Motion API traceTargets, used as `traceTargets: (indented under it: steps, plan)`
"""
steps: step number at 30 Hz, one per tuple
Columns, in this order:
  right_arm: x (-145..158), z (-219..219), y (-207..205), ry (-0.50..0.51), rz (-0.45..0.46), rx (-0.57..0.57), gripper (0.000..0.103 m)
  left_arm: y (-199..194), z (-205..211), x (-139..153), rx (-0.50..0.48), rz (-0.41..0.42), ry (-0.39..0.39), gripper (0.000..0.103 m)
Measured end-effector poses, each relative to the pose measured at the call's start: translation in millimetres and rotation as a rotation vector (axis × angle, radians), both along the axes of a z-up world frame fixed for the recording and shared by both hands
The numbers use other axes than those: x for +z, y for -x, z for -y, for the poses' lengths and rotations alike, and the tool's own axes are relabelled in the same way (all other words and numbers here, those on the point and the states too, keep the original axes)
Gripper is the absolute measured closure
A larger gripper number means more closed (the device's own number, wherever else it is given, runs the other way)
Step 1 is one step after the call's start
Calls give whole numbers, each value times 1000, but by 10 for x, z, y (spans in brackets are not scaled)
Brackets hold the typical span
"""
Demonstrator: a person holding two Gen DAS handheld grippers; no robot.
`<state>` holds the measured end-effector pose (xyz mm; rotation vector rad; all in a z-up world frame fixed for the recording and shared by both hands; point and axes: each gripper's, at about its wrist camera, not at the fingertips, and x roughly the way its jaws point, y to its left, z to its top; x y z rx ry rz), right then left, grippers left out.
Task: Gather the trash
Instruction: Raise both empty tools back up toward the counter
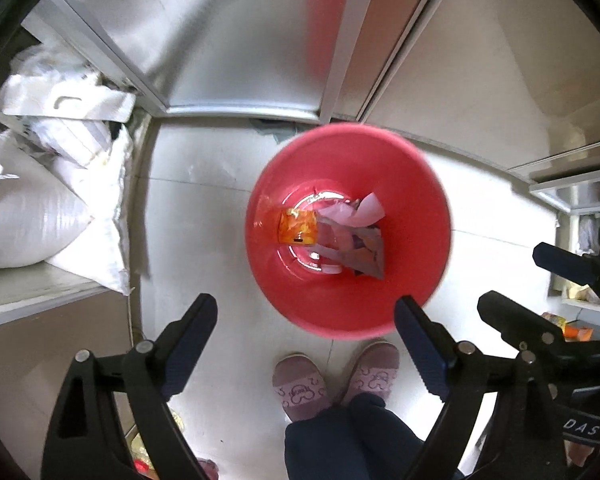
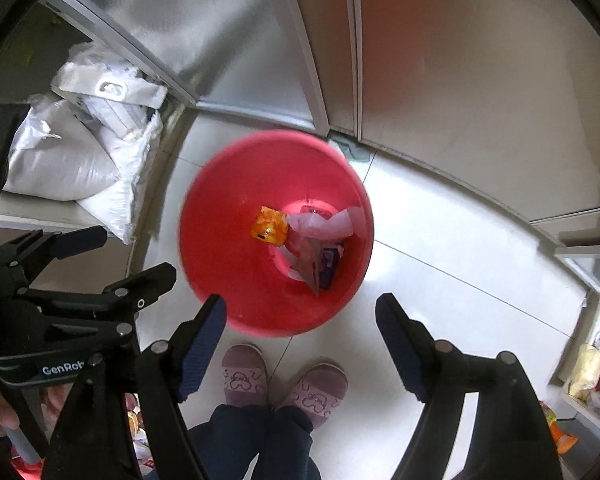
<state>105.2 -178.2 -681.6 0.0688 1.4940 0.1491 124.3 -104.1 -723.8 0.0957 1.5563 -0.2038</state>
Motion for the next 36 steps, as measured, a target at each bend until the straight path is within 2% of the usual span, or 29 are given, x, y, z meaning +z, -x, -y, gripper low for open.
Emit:
traceTargets:
  steps: [4,9,15,20,23,24,25,29,32,36]
  plan:
    - [517,-50,69,3,20,-9,28,59,-40,626,-1,27,31,14]
    - [1446,-159,189,32,56,-14,28,176,-129,1652,19,93,46,13]
    - [2602,-235,270,56,173,-6,28,289,-194,2863,42,209,54,13]
    - [3409,-247,312,58,260,-9,28,383,-274,3849,64,318,63,13]
    - [3892,-229,361,61,329,-19,27,448,-324,4376,86,394,63,8]
    - [4019,-218,378,56,351,-21,26,474,-322,4551,91,425,51,1]
    - [4132,-214,401,50,373,-22,23,504,-325,4719,100,459,44,0]
    - [4619,-169,465,-1,477,-10,19,581,-341,5237,129,533,38,0]
    - [4902,-175,478,-9,550,16,19,579,-342,5495,136,569,62,0]
    - [5209,-191,441,-39,623,25,15,576,-329,5812,142,630,50,0]
